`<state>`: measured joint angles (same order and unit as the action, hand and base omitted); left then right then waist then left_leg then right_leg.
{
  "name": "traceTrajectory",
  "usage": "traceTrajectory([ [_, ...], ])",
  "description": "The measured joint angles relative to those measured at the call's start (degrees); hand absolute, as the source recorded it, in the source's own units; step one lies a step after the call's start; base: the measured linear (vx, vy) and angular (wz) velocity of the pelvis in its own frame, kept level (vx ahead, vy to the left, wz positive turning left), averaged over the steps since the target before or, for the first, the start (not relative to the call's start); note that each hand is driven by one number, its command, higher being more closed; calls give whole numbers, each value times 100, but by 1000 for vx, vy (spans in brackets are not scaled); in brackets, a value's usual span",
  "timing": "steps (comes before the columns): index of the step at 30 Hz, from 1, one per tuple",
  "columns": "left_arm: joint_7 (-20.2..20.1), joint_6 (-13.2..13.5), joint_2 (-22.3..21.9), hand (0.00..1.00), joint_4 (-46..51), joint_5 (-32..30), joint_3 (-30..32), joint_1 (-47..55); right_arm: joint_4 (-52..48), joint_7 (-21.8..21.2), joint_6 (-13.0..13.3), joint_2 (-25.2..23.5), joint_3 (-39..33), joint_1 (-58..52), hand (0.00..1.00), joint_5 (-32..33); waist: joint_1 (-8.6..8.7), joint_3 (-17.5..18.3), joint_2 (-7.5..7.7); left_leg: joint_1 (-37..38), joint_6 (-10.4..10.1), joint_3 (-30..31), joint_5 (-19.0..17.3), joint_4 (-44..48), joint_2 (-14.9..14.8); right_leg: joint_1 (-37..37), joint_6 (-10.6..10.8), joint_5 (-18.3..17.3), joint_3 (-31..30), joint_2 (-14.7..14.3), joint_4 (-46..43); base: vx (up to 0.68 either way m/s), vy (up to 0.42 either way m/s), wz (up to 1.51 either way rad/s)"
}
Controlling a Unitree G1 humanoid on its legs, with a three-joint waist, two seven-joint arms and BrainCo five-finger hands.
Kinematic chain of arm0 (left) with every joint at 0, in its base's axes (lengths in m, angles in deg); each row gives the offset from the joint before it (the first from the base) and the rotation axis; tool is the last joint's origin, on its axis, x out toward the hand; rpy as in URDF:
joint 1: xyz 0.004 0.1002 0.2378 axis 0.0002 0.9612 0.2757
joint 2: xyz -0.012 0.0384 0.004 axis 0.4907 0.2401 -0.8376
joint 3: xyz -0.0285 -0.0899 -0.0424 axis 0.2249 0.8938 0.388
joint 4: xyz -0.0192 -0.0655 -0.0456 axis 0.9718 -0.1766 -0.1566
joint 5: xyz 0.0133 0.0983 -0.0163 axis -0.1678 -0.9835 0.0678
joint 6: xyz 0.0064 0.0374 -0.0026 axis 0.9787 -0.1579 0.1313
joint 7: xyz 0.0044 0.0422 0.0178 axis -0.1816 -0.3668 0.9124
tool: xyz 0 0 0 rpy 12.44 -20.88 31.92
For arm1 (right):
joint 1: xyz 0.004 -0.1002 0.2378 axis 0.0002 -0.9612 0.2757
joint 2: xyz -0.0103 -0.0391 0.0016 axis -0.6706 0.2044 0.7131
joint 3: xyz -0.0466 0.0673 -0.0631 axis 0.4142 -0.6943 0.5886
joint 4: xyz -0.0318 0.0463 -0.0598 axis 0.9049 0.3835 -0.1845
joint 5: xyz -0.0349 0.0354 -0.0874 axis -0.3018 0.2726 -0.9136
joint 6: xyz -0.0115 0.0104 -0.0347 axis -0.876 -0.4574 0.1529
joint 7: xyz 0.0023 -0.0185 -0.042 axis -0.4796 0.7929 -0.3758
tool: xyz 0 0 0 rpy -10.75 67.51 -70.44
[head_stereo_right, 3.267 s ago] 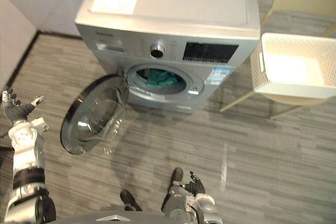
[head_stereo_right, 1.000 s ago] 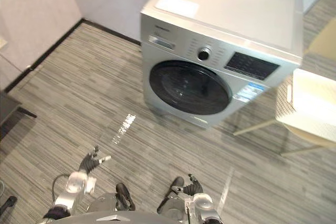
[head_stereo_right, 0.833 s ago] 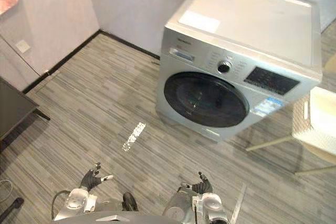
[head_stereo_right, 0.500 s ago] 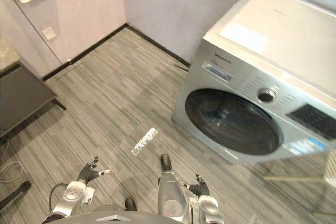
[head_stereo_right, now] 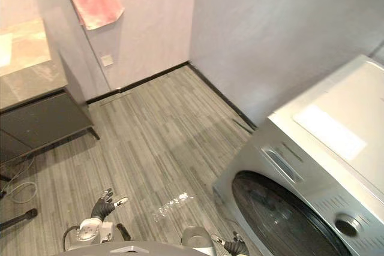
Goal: Pick up the laundry basket with both hands and put the clothes into the washing machine.
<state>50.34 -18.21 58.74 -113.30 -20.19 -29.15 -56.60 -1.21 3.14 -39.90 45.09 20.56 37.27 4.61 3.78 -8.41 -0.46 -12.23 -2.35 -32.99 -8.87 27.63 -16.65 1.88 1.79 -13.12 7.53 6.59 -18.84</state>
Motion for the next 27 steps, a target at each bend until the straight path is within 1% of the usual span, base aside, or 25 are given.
traceTrajectory([
  [1, -5, 0, 50, 0, -101, 0, -106, -12, 51, 6, -5, 29, -89, 18, 0, 0, 10, 71, -75, 17, 265, 146, 853, -1017, 332, -7, 241, -144, 47, 91, -42, 236, 201, 42],
  [2, -1, -3, 87, 0, -191, 2, -109, -3, 77, 11, -4, -13, -69, 20, 0, 3, 29, 111, 4, 113, 248, 155, 907, -1221, 498, -13, 242, -155, 1, 158, 2, 272, 223, 69],
  [3, 2, -3, 168, 0, -218, 5, -127, -4, 132, 11, -1, -64, -30, 41, 0, 7, 145, 145, 106, 134, 244, 209, 899, -1469, 731, -131, 175, -102, -149, 216, 323, 172, 122, 58],
  [4, 2, -4, 234, 0, -219, 4, -128, -6, 175, 10, -1, -79, -23, 67, 0, 4, 141, 142, 142, 124, 264, 220, 861, -1485, 803, -213, 181, -98, -219, 234, 468, 206, 146, 45],
  [5, -2, -5, 278, 0, -254, 5, -114, 8, 234, 5, -2, -87, -20, 101, 0, 4, 95, 164, 198, 109, 284, 223, 734, -1407, 845, -318, 205, -32, -229, 261, 626, 203, 131, 8],
  [6, -6, -8, 373, 0, -328, 9, -72, 53, 236, 4, 4, -100, -18, 104, 0, 5, 97, 175, 208, 92, 312, 284, 454, -1157, 882, -425, 182, 0, -237, 318, 621, 231, 157, 6],
  [7, -22, -12, 373, 0, -435, 30, -41, 158, 235, 5, 9, -98, -27, 81, 0, 9, 113, 219, 180, 69, 335, 321, 197, -894, 911, -368, 128, -76, -256, 413, 279, 186, 151, 6],
  [8, -39, -24, 367, 0, -459, 47, -46, 165, 236, 5, 20, -87, -32, 75, 0, 15, 121, 229, 168, 60, 356, 324, 86, -820, 919, -294, 107, -153, -294, 449, -19, 138, 142, 6],
  [9, -75, -25, 389, 0, -483, 101, -93, 162, 233, -5, 50, -46, -17, 112, 0, 18, 137, 236, 139, 124, 377, 313, -37, -754, 950, 131, 273, -135, -449, 540, -969, 158, 133, 5],
  [10, -128, -28, 443, 0, -553, 126, -119, 157, 225, -9, 79, -45, 46, 181, 0, 15, 164, 231, 155, 262, 385, 315, -97, -765, 1017, 639, 725, 130, -667, 634, -2017, 171, 112, 7],
  [11, -139, -32, 483, 0, -579, 126, -156, 154, 218, -7, 96, -51, 106, 222, 0, 14, 190, 219, 176, 322, 385, 314, -134, -769, 1042, 852, 863, 308, -785, 657, -2418, 197, 80, 10],
  [12, -145, -49, 506, 0, -654, 127, -223, 156, 196, -3, 107, -38, 270, 283, 0, 11, 255, 196, 158, 450, 375, 307, -178, -805, 1076, 1141, 777, 509, -861, 702, -3041, 165, 19, -2],
  [13, -143, -73, 570, 0, -653, 120, -324, 150, 174, -4, 106, -8, 448, 338, 0, -1, 262, 195, 202, 635, 337, 244, -105, -929, 1102, 1303, 504, 155, -790, 709, -3271, 144, -5, -9],
  [14, -156, -73, 590, 0, -652, 116, -362, 148, 155, -5, 108, 30, 562, 369, 0, -9, 268, 198, 202, 723, 358, 203, -60, -1012, 1102, 1337, 428, -20, -722, 687, -3168, 129, -43, -21],
  [15, -175, -74, 594, 0, -651, 116, -403, 126, 110, -5, 111, 73, 756, 430, 0, -19, 278, 194, 187, 842, 339, 147, 7, -1161, 1097, 1378, 325, -218, -551, 643, -2855, 134, -110, -25],
  [16, -211, -73, 589, 0, -652, 114, -426, 57, -9, -16, 119, 119, 984, 489, 0, -58, 299, 199, 125, 930, 240, 127, 119, -1366, 1057, 1430, 229, -326, -418, 490, -1971, 110, -101, -18],
  [17, -239, -71, 590, 0, -652, 112, -432, 22, -22, -23, 123, 148, 1056, 495, 0, -91, 319, 205, 115, 933, 200, 115, 160, -1412, 1031, 1421, 199, -284, -376, 457, -1508, 111, -132, -10],
  [18, -260, -68, 609, 0, -651, 112, -443, -2, -10, -28, 114, 157, 1151, 496, 0, -138, 314, 229, 143, 940, 126, 106, 198, -1470, 1023, 1394, 176, -35, -377, 418, -794, 138, -188, 9],
  [19, -254, -84, 631, 0, -700, 113, -500, -60, 11, -42, 117, 151, 1175, 487, 0, -182, 333, 266, 191, 975, -25, 227, 237, -1539, 1014, 1219, 305, 679, -313, 336, -184, 165, -217, 4],
  [20, -254, -75, 577, 0, -682, 111, -550, -60, 10, -39, 117, 171, 1167, 471, 0, -197, 321, 289, 90, 1026, -90, 253, 302, -1683, 977, 1149, 284, 710, -294, 259, -15, 193, -215, -2],
  [21, -264, -69, 427, 0, -680, 110, -548, -47, 60, -42, 114, 256, 1182, 458, 0, -232, 300, 336, -41, 1122, -157, 256, 434, -1983, 944, 1057, 258, 785, -243, 118, 241, 141, -122, -8],
  [22, -262, -68, 369, 0, -678, 111, -540, -50, 97, -44, 115, 295, 1182, 450, 0, -231, 297, 355, -85, 1161, -196, 263, 496, -2109, 923, 1013, 240, 806, -211, 65, 336, 197, -154, -6],
  [23, -261, -68, 307, 0, -661, 110, -537, -51, 192, -44, 113, 344, 1178, 452, 0, -234, 269, 428, -201, 1268, -262, 295, 611, -2328, 885, 889, 204, 871, -193, -75, 513, 164, -123, -4],
  [25, -241, -60, 315, 0, -645, 111, -484, -51, 284, -51, 107, 368, 1189, 409, 0, -242, 230, 450, -227, 1509, -337, 340, 714, -2567, 779, 557, 127, 983, -109, -273, 903, 173, -127, -7],
  [27, -230, -60, 316, 0, -646, 112, -407, -50, 380, -46, 110, 365, 1153, 391, 0, -244, 249, 472, -200, 1623, -371, 427, 746, -2669, 737, 334, 104, 1047, -60, -362, 1158, 140, -89, 6],
])
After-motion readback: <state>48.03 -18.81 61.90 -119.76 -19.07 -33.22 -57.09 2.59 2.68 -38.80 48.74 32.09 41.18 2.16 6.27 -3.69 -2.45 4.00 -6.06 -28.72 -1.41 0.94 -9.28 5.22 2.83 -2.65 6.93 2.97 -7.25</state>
